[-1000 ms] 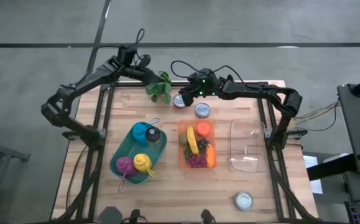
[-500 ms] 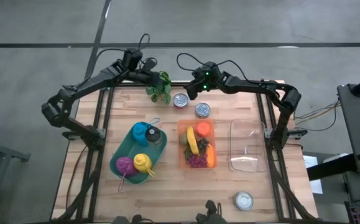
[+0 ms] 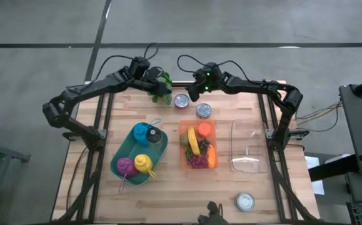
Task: Pick & Place Food Item
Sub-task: Put the red tuna can into the transparent bin
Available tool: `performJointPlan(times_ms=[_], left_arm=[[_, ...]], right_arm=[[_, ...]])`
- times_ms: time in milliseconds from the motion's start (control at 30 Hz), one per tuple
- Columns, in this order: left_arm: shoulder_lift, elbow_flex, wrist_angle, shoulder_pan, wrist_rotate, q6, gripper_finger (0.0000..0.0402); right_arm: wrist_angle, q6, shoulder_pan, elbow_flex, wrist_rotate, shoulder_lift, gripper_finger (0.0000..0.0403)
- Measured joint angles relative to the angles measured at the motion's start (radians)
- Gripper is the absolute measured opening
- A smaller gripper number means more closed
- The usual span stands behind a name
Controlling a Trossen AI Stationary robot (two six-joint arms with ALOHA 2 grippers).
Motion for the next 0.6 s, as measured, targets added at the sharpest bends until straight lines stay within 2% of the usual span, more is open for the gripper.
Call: performJointPlan(times_ms=[100, 167, 267, 333, 600], left_arm=[[0.001, -0.035, 0.001, -0.004, -0.056, -0.031, 0.0022], [0.001, -0.048, -0.024, -0.014, -0.121, -0.037, 0.0022], [0.001, -0.048, -0.085, -0.021, -0.234, -0.137, 0.0022], [0.001, -0.048, -0.099, -0.02, -0.286, -0.125, 0.0022], [0.044, -0.05, -0.08, -0.023, -0.301, -0.005, 0.0022]], right_arm=[[-0.043, -0.001, -0.002, 0.0, 0.0, 0.0, 0.0013], [-0.053, -0.007, -0.002, 0.0, -0.001, 0.003, 0.0013], [-0.053, -0.008, -0.002, 0.0, -0.002, 0.014, 0.0013], [-0.054, -0.008, -0.002, 0.0, -0.002, 0.024, 0.0013], [-0.016, -0.025, -0.002, 0.0, -0.009, 0.06, 0.0013]])
